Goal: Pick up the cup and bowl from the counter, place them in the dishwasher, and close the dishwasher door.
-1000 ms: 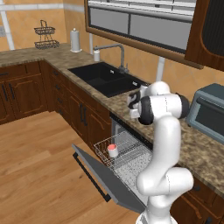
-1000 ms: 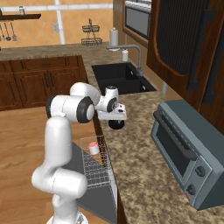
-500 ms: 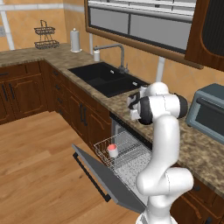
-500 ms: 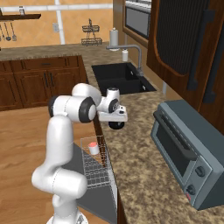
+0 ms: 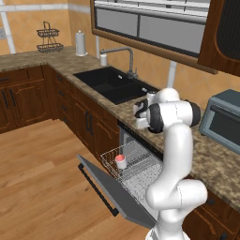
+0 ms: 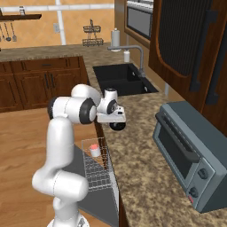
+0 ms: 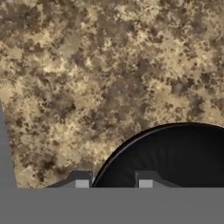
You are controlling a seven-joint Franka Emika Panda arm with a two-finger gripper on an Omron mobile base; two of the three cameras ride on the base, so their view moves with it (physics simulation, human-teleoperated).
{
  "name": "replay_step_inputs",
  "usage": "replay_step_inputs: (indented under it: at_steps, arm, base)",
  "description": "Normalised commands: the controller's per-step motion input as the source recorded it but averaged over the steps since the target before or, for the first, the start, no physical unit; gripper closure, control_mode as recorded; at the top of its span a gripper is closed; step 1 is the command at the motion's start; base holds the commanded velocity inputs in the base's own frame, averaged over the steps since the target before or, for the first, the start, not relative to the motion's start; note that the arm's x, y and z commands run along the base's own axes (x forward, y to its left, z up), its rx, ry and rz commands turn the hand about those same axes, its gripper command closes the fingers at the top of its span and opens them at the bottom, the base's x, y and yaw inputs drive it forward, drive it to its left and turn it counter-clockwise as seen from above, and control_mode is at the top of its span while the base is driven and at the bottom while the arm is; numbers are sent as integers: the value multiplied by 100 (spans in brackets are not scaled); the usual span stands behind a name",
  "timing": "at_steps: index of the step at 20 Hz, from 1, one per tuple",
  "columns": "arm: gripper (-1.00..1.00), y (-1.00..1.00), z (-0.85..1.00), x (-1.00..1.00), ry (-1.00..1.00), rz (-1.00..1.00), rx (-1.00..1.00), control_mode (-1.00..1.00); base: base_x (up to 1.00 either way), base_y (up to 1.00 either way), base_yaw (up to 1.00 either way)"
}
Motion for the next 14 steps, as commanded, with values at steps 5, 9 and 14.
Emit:
replay_step_inputs:
  at_steps: [5, 9, 14]
  arm:
    - [100, 40, 5, -23, 0, 2, 0, -100]
    - [100, 36, 39, -87, 0, -6, 1, -100]
    - [100, 86, 12, -100, -1, -9, 5, -100]
  base:
    - [0, 0, 0]
    - [0, 0, 0]
    - [0, 0, 0]
